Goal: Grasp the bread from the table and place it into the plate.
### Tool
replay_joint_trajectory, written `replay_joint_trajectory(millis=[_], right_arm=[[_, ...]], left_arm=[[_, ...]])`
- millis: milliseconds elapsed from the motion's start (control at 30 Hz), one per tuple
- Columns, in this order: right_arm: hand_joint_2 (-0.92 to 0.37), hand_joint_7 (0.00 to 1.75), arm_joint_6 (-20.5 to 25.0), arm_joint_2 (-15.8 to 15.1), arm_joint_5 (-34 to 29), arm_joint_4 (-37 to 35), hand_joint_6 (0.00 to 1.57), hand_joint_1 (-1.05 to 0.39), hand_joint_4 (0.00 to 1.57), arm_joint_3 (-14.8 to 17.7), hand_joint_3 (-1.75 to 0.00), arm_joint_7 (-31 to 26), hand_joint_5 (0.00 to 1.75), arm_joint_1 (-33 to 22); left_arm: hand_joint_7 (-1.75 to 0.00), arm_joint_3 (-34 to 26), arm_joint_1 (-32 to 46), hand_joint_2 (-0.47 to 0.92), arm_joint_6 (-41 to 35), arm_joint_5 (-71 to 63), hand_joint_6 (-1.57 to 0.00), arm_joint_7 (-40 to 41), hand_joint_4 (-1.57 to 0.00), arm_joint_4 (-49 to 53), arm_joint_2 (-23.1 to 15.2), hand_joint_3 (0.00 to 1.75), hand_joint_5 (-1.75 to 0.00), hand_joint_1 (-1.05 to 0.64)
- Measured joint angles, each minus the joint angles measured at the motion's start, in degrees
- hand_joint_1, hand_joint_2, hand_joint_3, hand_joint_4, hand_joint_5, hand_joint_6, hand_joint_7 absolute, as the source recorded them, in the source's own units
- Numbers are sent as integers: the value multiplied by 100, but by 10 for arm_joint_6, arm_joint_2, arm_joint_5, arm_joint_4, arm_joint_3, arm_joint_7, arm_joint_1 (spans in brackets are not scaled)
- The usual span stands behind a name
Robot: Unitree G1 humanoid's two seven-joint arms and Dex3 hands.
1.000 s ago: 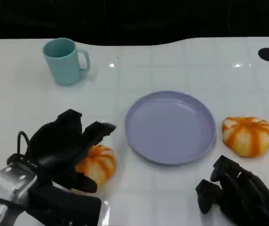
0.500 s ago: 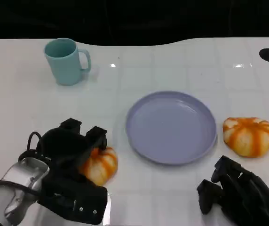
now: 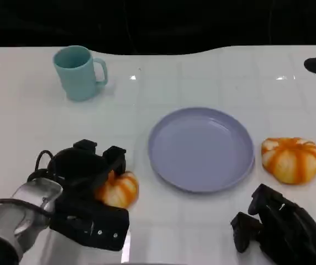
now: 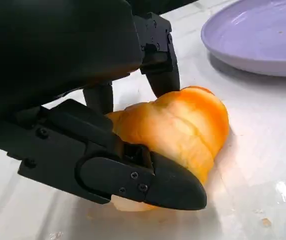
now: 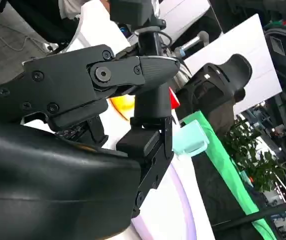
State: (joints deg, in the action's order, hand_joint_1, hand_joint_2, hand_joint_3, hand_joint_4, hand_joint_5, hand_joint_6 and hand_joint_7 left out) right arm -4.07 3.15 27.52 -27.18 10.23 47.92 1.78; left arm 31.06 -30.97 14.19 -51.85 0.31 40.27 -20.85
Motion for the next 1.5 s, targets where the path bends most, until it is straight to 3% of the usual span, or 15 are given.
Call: replay_joint_trajectory(millis=[133, 167, 200, 233, 300, 333, 367, 400, 500, 633, 800, 967, 1200, 1500], right_arm=[[-92, 147, 0, 0, 0, 5, 65, -56, 76, 0, -24, 0, 172, -1], [-92, 147, 0, 0, 0, 6, 65, -56, 76, 0, -24, 0, 172, -1], [-92, 147, 0, 0, 0, 6, 65, -55, 76, 0, -24, 0, 172, -1], [-92, 147, 0, 0, 0, 6, 65, -55, 76, 0, -25, 0, 172, -2], [-92, 147, 0, 0, 0, 7, 65, -56, 76, 0, -25, 1, 172, -2], [-92, 147, 0, 0, 0, 7, 66, -56, 76, 0, -25, 1, 172, -3], [-92, 148, 0, 0, 0, 7, 66, -56, 76, 0, -25, 1, 173, -3], [-92, 148, 0, 0, 0, 8, 65, -55, 75, 0, -26, 1, 173, -3], [-92, 148, 0, 0, 0, 8, 65, -55, 75, 0, -25, 0, 173, -4], [-92, 148, 0, 0, 0, 8, 65, -56, 75, 0, -25, 0, 173, -4], [-92, 149, 0, 0, 0, 9, 65, -56, 75, -1, -25, 0, 174, -4], [-92, 149, 0, 0, 0, 10, 65, -56, 75, -1, -24, -2, 174, -4], [-92, 148, 0, 0, 0, 9, 65, -56, 76, 0, -23, -3, 172, -3], [-92, 147, 2, 0, 0, 8, 67, -56, 77, 2, -23, -6, 171, -1]], left_arm=[[-147, 15, -17, 83, 8, 5, 0, 33, -1, 46, 10, 2, -174, -105], [-153, 18, -19, 84, 14, 6, -3, 49, -16, 58, 12, 4, -174, -105], [-153, 22, -22, 62, 22, 5, -24, 70, -56, 72, 13, 66, -174, -104], [-148, 27, -24, 38, 32, 5, -39, 102, -77, 89, 15, 119, -174, -101], [-132, 35, -26, 32, 47, 3, -93, 171, -126, 124, 20, 163, -160, -100], [-128, 39, -29, 33, 52, 2, -103, 208, -135, 144, 25, 169, -157, -100], [-134, 43, -34, 36, 56, 0, -121, 237, -144, 161, 29, 172, -160, -102], [-153, 49, -41, 43, 62, -1, -139, 262, -152, 177, 34, 173, -168, -103], [-172, 64, -57, 50, 81, -2, -155, 337, -157, 222, 41, 174, -174, -104], [-175, 86, -68, 52, 95, -8, -157, 407, -157, 261, 48, 175, -175, -103], [-175, 101, -68, 57, 115, -7, -157, 438, -157, 283, 49, 175, -175, -103], [-175, 100, -68, 72, 134, 1, -157, 470, -157, 287, 49, 175, -175, -101], [-175, 39, -57, 80, 201, 70, -157, 473, -157, 273, 51, 175, -175, -102], [-175, -30, -56, 74, 234, 118, -151, 473, -157, 208, 59, 173, -175, -91]])
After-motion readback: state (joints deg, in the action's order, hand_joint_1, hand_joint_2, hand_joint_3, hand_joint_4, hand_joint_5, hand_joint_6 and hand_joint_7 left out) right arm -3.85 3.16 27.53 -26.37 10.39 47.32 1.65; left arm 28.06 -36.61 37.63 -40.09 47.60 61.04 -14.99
